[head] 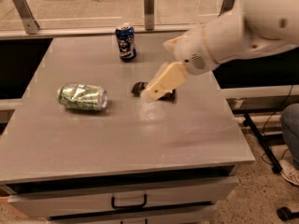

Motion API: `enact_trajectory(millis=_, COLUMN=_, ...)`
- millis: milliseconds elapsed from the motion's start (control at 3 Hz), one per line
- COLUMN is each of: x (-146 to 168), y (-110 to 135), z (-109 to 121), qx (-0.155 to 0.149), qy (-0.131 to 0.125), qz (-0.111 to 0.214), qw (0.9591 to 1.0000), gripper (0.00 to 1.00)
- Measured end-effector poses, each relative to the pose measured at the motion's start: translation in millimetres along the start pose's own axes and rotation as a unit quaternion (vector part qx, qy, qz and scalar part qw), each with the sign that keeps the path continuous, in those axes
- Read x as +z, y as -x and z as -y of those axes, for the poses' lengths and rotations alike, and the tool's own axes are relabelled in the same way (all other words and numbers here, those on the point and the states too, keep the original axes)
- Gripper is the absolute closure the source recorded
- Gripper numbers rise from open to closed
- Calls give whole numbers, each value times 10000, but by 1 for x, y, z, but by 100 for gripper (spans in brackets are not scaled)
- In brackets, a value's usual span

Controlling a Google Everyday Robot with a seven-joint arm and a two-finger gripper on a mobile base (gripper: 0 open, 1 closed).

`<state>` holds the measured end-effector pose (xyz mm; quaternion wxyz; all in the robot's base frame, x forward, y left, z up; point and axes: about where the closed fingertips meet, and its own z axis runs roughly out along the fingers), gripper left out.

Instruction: Knock green can over

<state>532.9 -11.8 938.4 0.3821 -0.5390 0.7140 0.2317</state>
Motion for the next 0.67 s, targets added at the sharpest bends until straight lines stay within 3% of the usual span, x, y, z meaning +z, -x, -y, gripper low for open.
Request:
enact_trajectory(millis=333, x=-111, y=-34, z=49, qx=-200, qy=-927, qz=338, qw=9949, gripper=0)
enact_trajectory(millis=667, x=-130, y=-28, z=54, qx=-466, qy=-1125, qz=363, qw=9919, gripper=0)
